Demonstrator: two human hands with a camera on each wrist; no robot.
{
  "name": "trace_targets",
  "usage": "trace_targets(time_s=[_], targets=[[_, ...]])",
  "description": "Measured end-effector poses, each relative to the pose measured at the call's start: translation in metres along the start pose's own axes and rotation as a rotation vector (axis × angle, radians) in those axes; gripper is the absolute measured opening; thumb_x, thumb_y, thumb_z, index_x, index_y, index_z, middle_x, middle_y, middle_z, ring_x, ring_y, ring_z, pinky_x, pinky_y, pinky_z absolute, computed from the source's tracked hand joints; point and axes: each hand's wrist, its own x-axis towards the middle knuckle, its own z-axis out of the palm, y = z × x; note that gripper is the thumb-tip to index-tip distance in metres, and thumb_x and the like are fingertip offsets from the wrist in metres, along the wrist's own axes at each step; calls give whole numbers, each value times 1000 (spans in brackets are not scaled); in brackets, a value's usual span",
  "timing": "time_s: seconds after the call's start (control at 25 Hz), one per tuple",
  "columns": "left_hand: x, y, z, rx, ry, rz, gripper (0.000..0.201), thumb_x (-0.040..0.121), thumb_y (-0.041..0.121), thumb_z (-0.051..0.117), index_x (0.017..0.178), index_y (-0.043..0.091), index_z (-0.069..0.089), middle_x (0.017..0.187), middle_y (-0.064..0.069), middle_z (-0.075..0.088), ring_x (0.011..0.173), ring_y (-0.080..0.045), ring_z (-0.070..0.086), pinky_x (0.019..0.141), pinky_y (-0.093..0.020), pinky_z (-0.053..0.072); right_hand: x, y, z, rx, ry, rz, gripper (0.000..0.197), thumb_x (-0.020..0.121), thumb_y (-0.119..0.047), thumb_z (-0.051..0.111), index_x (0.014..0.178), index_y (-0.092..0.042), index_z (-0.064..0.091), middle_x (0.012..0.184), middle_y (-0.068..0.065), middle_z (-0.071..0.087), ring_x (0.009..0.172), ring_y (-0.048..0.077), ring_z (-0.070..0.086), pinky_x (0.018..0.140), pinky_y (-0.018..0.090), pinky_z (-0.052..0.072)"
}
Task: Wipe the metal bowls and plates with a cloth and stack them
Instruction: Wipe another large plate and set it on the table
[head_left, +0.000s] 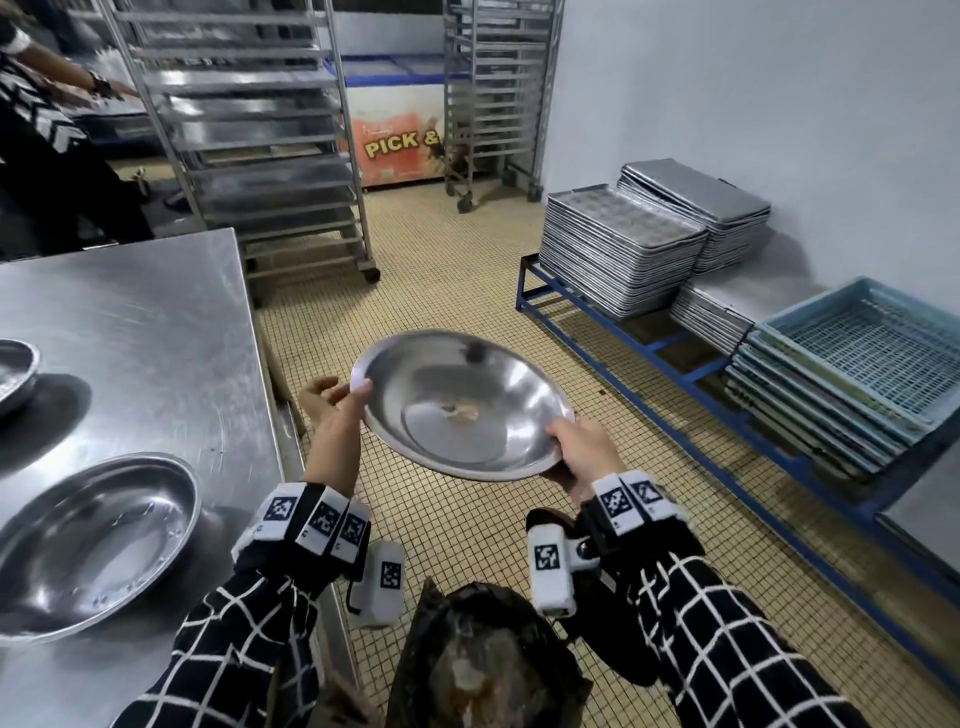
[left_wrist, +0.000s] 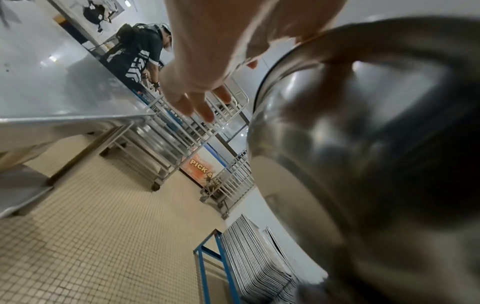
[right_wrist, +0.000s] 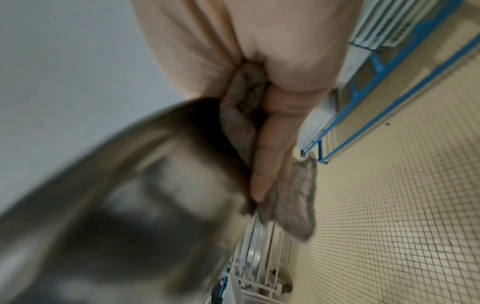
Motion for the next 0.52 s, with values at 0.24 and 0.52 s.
trace_targets(time_s=[0.24, 0.52], targets=[[-32, -8, 27, 120, -333, -215, 62, 84, 30, 67, 134, 7, 38, 101, -10, 71, 89, -18, 71, 73, -27, 57, -26, 1, 27, 19, 231, -345, 14, 96, -21, 45, 105, -12, 51, 93, 6, 61, 75, 14, 60, 60, 25, 49], [-30, 8, 23, -115, -110, -160, 36, 91, 5, 53, 119, 26, 45, 102, -11, 63, 89, -29, 67, 79, -46, 57, -19, 8, 28, -156, 61, -323, 40, 97, -52, 34, 106, -17, 51, 94, -1, 62, 86, 12, 61, 65, 23, 46]])
